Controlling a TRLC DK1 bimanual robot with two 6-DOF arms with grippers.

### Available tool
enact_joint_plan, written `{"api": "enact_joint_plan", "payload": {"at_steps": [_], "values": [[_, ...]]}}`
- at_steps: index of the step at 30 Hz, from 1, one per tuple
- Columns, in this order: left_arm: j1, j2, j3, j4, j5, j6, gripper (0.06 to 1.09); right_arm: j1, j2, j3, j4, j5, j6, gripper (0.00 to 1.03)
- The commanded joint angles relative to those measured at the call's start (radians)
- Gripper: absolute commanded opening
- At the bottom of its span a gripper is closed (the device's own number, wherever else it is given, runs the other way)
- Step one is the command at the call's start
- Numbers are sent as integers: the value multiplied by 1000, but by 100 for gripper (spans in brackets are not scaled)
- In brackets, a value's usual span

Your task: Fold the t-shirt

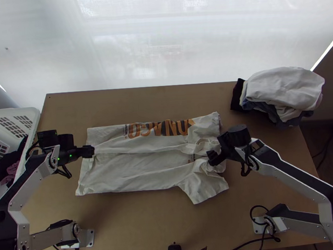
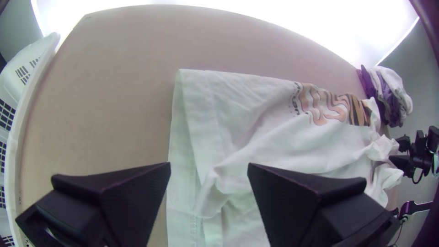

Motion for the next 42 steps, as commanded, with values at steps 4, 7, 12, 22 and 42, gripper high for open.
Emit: {"api": "enact_joint_plan", "payload": {"at_steps": [4,7,12,22,42], "values": [[42,-84,127,-441,62,175,101,-36,-40,58,-18,1,3,98],[69,-133,93,-567,62,281,101,-40,-64,81,-70,-1,2,98],[126,-182,1,-654,54,402,100,-40,-118,109,-163,-1,5,98],[131,-273,-96,-685,10,467,97,-51,-264,112,-312,-6,-3,98],[132,-256,-206,-530,-7,450,9,227,-420,53,-687,-104,-107,98]]}}
